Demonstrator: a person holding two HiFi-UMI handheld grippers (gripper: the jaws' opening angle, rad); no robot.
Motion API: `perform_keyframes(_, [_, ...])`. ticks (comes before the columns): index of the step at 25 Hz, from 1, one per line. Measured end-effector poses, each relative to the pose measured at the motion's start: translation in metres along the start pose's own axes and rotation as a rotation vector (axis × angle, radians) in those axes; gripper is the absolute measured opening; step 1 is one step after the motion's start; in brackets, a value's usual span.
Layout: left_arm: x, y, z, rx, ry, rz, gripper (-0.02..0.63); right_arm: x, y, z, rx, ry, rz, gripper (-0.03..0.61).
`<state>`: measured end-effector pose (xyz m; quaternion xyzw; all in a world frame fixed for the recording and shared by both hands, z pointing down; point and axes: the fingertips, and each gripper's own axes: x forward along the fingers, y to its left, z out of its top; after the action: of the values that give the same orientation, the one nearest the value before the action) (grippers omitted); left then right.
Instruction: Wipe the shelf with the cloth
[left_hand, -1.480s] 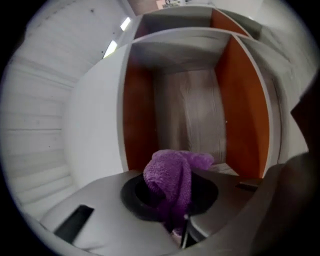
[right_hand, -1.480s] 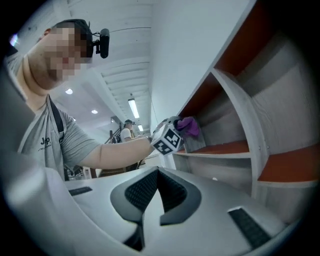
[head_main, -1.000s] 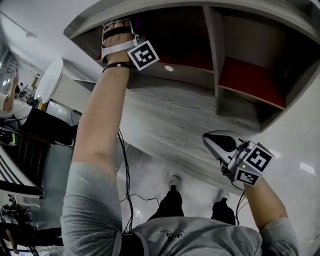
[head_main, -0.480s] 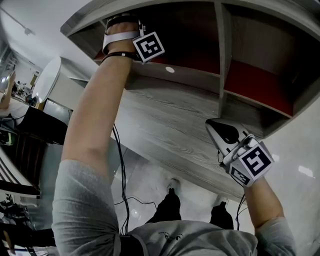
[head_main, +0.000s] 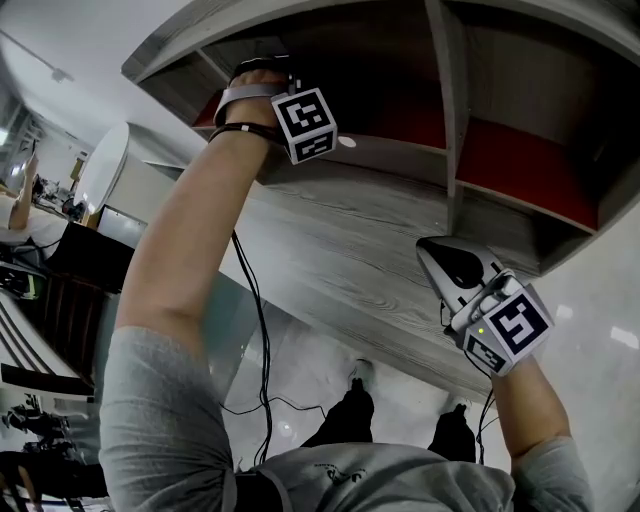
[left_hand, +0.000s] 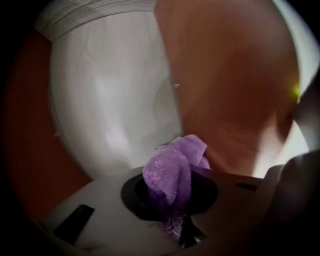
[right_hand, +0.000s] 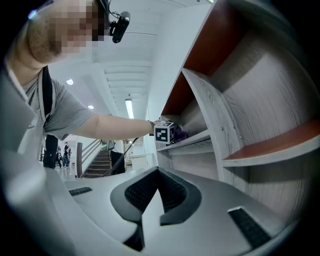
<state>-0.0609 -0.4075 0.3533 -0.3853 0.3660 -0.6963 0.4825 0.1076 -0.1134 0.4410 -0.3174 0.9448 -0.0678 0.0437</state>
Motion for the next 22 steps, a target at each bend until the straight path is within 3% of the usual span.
perform_keyframes(5, [-0.012,-0.038,0.007,0.08,-0.077,-0.272,0.08,0.0,0.001,0.0,0.02,-0.013,0.012,0.021])
perform_keyframes(7, [-0.019,-0.039,0.007,0.049,-0.103,-0.315,0.08,0.001,0.001,0.0,0.028,-0.02,0.014,0.021])
perform_keyframes(8, [-0.023,-0.032,0.006,0.005,-0.115,-0.29,0.078,0.0,0.001,-0.001,0.033,-0.023,0.015,0.021])
perform_keyframes(9, [-0.028,-0.019,0.002,-0.046,-0.123,-0.223,0.078,0.0,0.001,-0.001,0.037,-0.025,0.017,0.021])
perform_keyframes(12, [-0.047,0.034,-0.026,-0.151,-0.101,0.104,0.077,0.002,0.001,-0.002,0.041,-0.026,0.029,0.021])
perform_keyframes(14, [-0.056,0.059,-0.044,-0.197,-0.076,0.252,0.077,0.005,0.002,-0.003,0.044,-0.025,0.036,0.021])
perform_keyframes(18, [-0.067,0.086,-0.062,-0.222,-0.017,0.429,0.075,0.01,0.007,-0.005,0.054,-0.023,0.049,0.021])
perform_keyframes(22, [-0.073,0.1,-0.069,-0.148,0.053,0.57,0.075,0.011,0.01,-0.007,0.069,-0.019,0.049,0.021])
